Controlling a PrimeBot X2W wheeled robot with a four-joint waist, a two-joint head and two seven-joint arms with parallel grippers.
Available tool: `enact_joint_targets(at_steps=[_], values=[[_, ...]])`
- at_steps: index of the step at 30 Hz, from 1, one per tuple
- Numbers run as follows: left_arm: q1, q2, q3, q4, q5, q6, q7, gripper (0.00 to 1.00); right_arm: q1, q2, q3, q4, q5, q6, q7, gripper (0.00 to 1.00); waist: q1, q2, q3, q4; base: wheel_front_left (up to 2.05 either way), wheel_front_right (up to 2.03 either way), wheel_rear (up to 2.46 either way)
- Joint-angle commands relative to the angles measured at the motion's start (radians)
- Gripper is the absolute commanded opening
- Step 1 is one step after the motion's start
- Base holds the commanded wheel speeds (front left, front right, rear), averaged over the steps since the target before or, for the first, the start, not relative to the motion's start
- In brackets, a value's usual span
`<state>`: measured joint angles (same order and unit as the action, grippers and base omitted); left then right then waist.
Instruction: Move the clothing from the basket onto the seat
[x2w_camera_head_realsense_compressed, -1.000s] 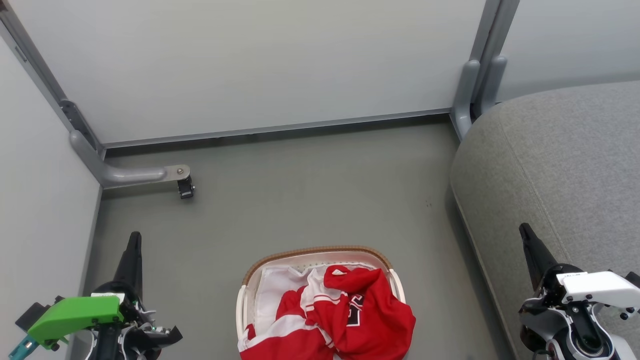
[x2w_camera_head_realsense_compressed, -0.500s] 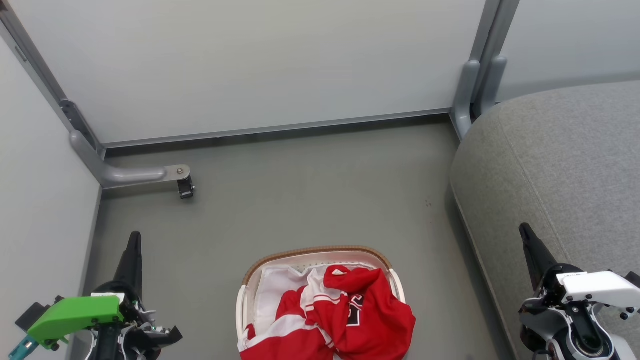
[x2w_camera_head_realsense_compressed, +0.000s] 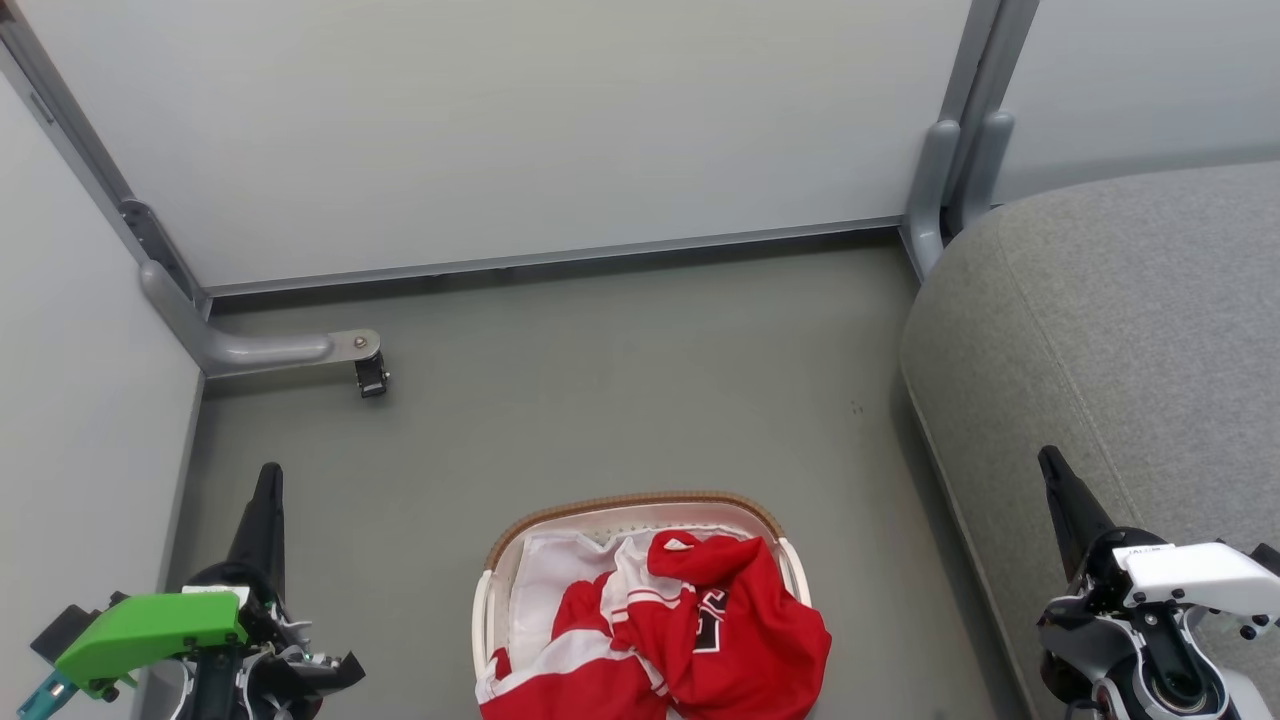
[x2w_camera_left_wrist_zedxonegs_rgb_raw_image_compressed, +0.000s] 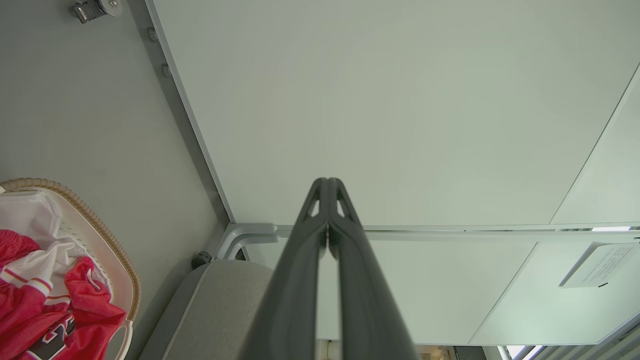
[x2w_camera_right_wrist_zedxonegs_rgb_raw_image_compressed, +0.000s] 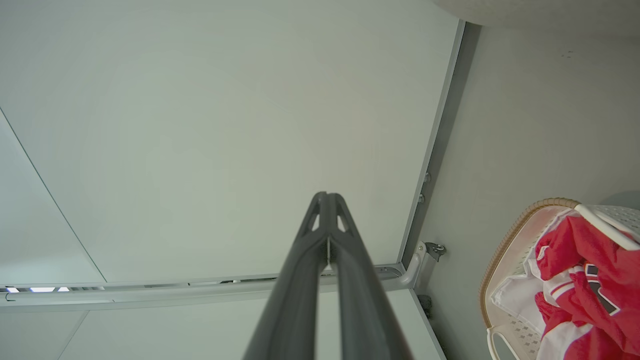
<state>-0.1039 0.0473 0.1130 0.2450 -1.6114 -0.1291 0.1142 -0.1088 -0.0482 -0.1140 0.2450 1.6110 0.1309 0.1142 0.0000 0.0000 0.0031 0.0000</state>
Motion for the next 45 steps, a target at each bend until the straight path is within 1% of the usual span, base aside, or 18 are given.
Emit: enact_joint_targets(at_steps=[1,8,9,10,13,19,23,32,39,45], values=[[-0.014,0.009,0.002,-0.001,-0.002,-0.005,0.002,0.00,0.002,-0.006,-0.001,-0.003,0.003,0.000,0.001,0.00,0.0000,0.0000,0.000,0.000,0.00,0.00,0.00],[-0.014,0.009,0.002,-0.001,-0.002,-0.005,0.002,0.00,0.002,-0.006,-0.001,-0.003,0.003,0.000,0.001,0.00,0.0000,0.0000,0.000,0.000,0.00,0.00,0.00],[-0.014,0.009,0.002,-0.001,-0.002,-0.005,0.002,1.00,0.002,-0.006,-0.001,-0.003,0.003,0.000,0.001,1.00,0.0000,0.0000,0.000,0.000,0.00,0.00,0.00],[0.001,-0.001,0.000,0.003,0.000,0.000,-0.001,1.00,0.000,0.001,0.000,0.003,0.000,0.000,0.000,1.00,0.0000,0.0000,0.000,0.000,0.00,0.00,0.00],[0.019,-0.006,-0.003,0.031,0.001,0.001,-0.002,1.00,0.013,0.009,0.002,0.027,-0.001,0.000,-0.001,1.00,0.0000,0.0000,0.000,0.000,0.00,0.00,0.00],[0.015,0.000,-0.013,0.044,0.058,0.000,-0.032,1.00,0.004,-0.005,0.024,0.028,-0.034,0.000,-0.028,1.00,0.0000,0.0000,0.002,0.000,0.00,0.00,0.00],[0.012,0.003,-0.015,0.049,0.142,0.000,-0.051,1.00,-0.009,-0.023,0.049,0.036,-0.083,0.000,-0.051,1.00,0.0000,0.0000,0.004,0.000,0.00,0.00,0.00],[0.011,0.001,-0.018,0.047,0.358,0.001,-0.092,1.00,-0.031,-0.035,0.059,0.037,-0.254,0.000,-0.092,1.00,0.0000,0.0000,0.008,0.000,0.00,0.00,0.00],[0.017,0.002,-0.034,0.050,0.510,0.007,-0.121,1.00,-0.037,-0.036,0.069,0.045,-0.393,0.000,-0.120,1.00,0.0000,0.0000,0.009,0.002,0.00,0.00,0.00],[0.025,0.011,-0.056,0.050,0.627,0.021,-0.144,1.00,-0.043,-0.042,0.080,0.049,-0.506,0.000,-0.144,1.00,0.0000,0.0000,0.011,0.003,0.00,0.00,0.00]])
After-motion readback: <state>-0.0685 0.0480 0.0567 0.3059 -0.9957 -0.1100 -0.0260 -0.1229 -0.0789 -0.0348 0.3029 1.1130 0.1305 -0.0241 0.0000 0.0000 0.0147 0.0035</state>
